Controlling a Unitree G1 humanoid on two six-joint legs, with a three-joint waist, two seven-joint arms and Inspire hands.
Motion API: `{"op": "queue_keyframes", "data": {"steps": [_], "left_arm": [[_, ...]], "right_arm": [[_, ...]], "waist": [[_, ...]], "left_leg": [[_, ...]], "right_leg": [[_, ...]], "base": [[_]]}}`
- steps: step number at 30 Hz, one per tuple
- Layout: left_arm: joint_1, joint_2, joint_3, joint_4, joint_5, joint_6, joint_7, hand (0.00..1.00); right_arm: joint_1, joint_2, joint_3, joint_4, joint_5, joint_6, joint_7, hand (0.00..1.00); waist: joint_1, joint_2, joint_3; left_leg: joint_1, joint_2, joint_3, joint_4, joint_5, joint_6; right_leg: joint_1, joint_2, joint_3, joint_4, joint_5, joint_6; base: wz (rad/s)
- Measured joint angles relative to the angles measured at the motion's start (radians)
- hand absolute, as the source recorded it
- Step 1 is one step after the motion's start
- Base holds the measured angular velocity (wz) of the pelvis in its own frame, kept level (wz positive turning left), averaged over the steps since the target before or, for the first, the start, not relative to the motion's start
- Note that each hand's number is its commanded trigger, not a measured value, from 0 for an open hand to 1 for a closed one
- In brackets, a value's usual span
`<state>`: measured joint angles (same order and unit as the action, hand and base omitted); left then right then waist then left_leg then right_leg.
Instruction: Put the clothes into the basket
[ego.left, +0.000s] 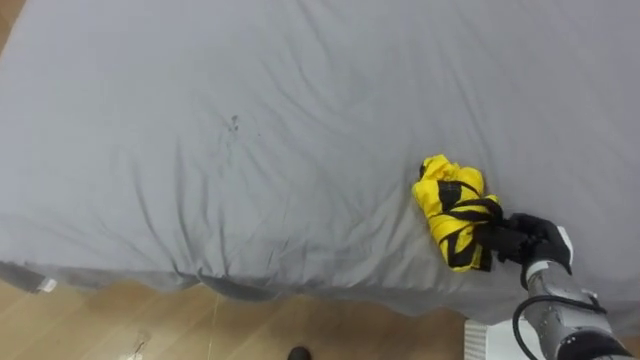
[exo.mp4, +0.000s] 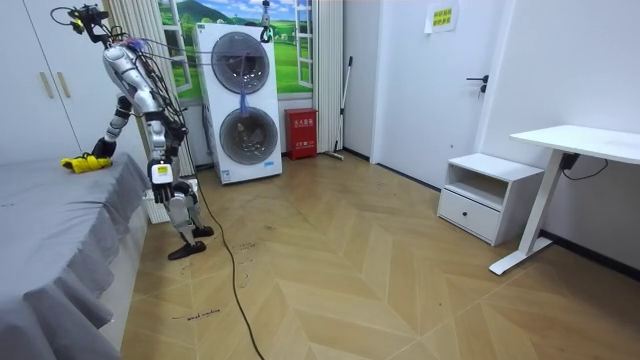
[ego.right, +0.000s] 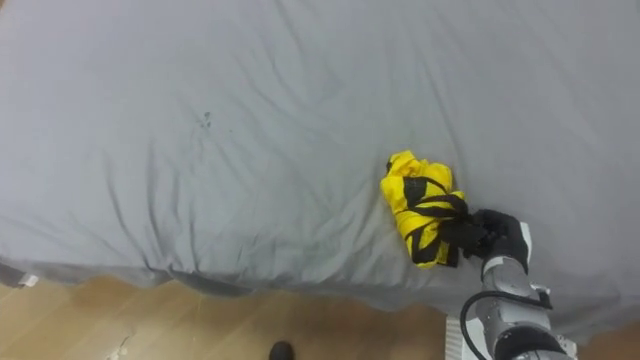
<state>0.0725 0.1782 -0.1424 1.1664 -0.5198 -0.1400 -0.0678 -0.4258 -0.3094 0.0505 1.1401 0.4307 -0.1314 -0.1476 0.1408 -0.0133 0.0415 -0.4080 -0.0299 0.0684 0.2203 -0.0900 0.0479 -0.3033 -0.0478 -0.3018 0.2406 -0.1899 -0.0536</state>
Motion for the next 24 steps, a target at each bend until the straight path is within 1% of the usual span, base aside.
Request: {"op": "queue_keyframes", "data": {"steps": [5,8,11,13,14,16,17,18,19,21,22,23,24], "left_arm": [[0.000,0.001,0.001,0.002,0.002,0.003,-0.005,0.00],[0.000,0.003,0.004,0.001,0.008,0.004,-0.005,0.00],[0.004,0.004,0.012,0.000,0.010,0.007,0.000,0.00],[0.018,0.007,0.014,0.001,0.001,0.006,0.001,0.00],[0.023,0.007,0.015,0.001,0.001,0.006,0.001,0.00],[0.040,0.008,0.023,-0.008,0.010,0.007,0.004,0.00],[0.043,0.008,0.023,-0.009,0.012,0.007,0.010,0.00],[0.047,0.008,0.026,-0.009,0.013,0.007,0.021,0.00],[0.055,0.008,0.035,-0.011,0.028,0.007,0.025,0.00],[0.072,0.008,0.055,-0.026,0.055,0.008,0.034,0.00],[0.080,0.008,0.065,-0.029,0.061,0.009,0.036,0.00],[0.080,0.007,0.068,-0.029,0.067,0.009,0.037,0.00],[0.081,0.007,0.072,-0.030,0.081,0.009,0.037,0.00]], "right_arm": [[0.017,-0.001,0.002,-0.042,0.000,0.000,0.028,1.00],[0.056,0.000,0.001,-0.086,0.002,0.000,0.028,1.00],[0.093,0.004,0.002,-0.108,0.018,-0.001,0.028,1.00],[0.146,0.009,0.003,-0.164,0.051,0.002,0.028,1.00],[0.157,0.009,0.004,-0.178,0.056,0.002,0.030,1.00],[0.196,0.015,0.006,-0.209,0.057,0.002,0.030,1.00],[0.209,0.017,0.006,-0.222,0.057,0.002,0.031,1.00],[0.236,0.019,0.005,-0.249,0.059,0.002,0.030,1.00],[0.260,0.021,0.000,-0.278,0.058,0.007,0.030,1.00],[0.293,0.024,-0.015,-0.367,0.059,0.020,0.028,1.00],[0.306,0.024,-0.025,-0.406,0.057,0.020,0.033,1.00],[0.313,0.026,-0.034,-0.421,0.055,0.020,0.036,1.00],[0.328,0.027,-0.051,-0.446,0.049,0.020,0.038,1.00]], "waist": [[-0.005,0.001,-0.0005],[-0.007,-0.002,-0.0021],[-0.018,-0.005,-0.0037],[-0.026,-0.008,-0.0061],[-0.030,-0.008,-0.0060],[-0.056,-0.012,-0.0112],[-0.057,-0.015,-0.0137],[-0.060,-0.021,-0.0187],[-0.071,-0.025,-0.0227],[-0.094,-0.025,-0.0269],[-0.114,-0.026,-0.0342],[-0.116,-0.027,-0.0357],[-0.118,-0.030,-0.0408]], "left_leg": [[0.000,0.000,0.006,0.001,0.000,0.000],[0.002,0.000,0.005,0.002,0.000,0.000],[0.019,-0.001,0.006,0.002,0.000,0.000],[0.047,-0.002,0.008,0.002,0.000,0.000],[0.054,-0.003,0.009,0.002,0.000,0.000],[0.083,-0.005,0.012,0.001,0.000,0.000],[0.090,-0.005,0.012,0.001,0.000,0.000],[0.106,-0.005,0.014,0.000,0.000,0.000],[0.127,-0.007,0.013,-0.003,0.000,0.000],[0.159,-0.010,0.012,-0.011,0.000,0.000],[0.182,-0.012,0.016,-0.021,0.000,0.000],[0.195,-0.012,0.018,-0.024,0.000,0.000],[0.218,-0.013,0.026,-0.027,-0.001,0.000]], "right_leg": [[0.001,0.000,0.000,0.000,0.000,0.000],[0.004,0.000,0.003,0.000,0.000,0.000],[0.020,-0.001,0.002,-0.001,0.000,0.000],[0.051,-0.003,0.001,-0.004,-0.002,0.003],[0.059,-0.003,0.001,-0.006,-0.002,0.004],[0.098,-0.003,-0.006,-0.023,-0.003,0.006],[0.105,-0.003,-0.004,-0.024,-0.004,0.006],[0.123,-0.002,-0.002,-0.030,-0.004,0.006],[0.147,-0.002,-0.003,-0.039,-0.004,0.007],[0.183,-0.002,-0.006,-0.050,-0.006,0.010],[0.205,-0.002,-0.005,-0.060,-0.007,0.012],[0.216,-0.002,-0.002,-0.062,-0.007,0.013],[0.239,-0.003,0.003,-0.071,-0.008,0.015]], "base": [[0.00],[0.00],[0.00],[0.00],[0.00],[0.08],[0.03],[0.00],[0.03],[0.08],[0.00],[-0.07],[-0.09]]}}
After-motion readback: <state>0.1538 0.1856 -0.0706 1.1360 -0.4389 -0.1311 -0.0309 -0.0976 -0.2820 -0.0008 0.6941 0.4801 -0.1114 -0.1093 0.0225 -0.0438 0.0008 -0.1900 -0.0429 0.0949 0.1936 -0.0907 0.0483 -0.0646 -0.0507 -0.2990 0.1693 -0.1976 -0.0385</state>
